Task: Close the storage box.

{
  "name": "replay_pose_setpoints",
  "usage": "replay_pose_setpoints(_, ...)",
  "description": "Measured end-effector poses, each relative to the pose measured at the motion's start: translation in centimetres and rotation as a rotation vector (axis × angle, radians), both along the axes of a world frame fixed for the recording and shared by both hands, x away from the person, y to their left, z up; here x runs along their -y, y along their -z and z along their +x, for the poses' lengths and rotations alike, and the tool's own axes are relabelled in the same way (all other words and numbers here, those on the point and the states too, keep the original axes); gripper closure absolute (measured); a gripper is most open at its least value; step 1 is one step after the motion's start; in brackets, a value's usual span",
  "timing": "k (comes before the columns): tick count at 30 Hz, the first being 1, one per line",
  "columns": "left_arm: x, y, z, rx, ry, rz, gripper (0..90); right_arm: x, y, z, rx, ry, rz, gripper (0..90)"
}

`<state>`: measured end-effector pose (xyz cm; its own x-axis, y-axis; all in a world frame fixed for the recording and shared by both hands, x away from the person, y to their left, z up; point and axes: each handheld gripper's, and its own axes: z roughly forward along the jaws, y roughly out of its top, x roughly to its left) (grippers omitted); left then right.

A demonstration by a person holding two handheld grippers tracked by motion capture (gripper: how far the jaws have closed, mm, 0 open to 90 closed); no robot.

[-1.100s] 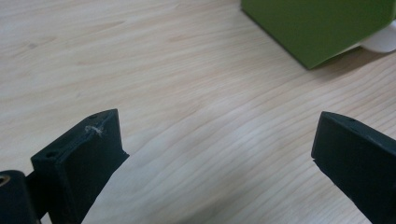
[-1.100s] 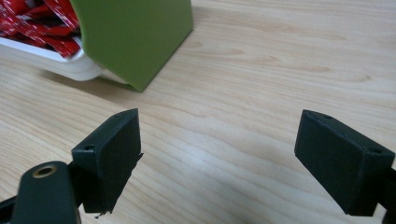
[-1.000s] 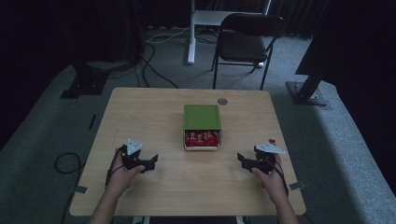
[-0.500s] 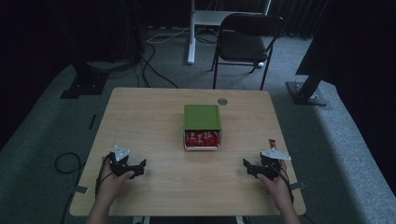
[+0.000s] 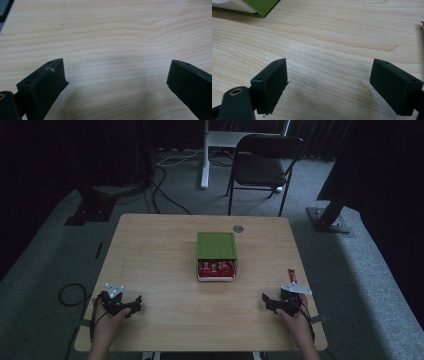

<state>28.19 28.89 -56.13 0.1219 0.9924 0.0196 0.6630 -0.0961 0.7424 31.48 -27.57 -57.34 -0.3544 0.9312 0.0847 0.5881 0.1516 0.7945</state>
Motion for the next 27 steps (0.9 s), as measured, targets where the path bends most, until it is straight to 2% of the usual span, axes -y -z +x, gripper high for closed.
replay_pose_setpoints(8, -1.0, 0.4, -0.6, -0.029, -0.068, 0.020, 2.9, -0.3, 0.2, 0.1, -0.058, 0.027, -0.041, 14.0)
replay_pose_setpoints(13, -1.3, 0.7, -0.7, -0.042, -0.097, 0.026, 2.9, -0.9, 0.2, 0.0, -0.055, 0.031, -0.103, 13.4)
replay_pose_setpoints(16, -1.4, 0.7, -0.8, -0.039, -0.111, 0.034, 2.9, -0.9, 0.3, 0.0, -0.056, 0.031, -0.103, 13.2)
replay_pose_setpoints(19, -1.5, 0.8, -0.8, -0.054, -0.136, -0.004, 2.9, -0.9, 0.3, 0.0, -0.056, 0.031, -0.104, 13.2)
replay_pose_setpoints(27, -1.4, 0.8, -0.7, -0.051, -0.169, -0.006, 2.8, -0.9, 0.3, 0.0, -0.057, 0.031, -0.102, 12.9)
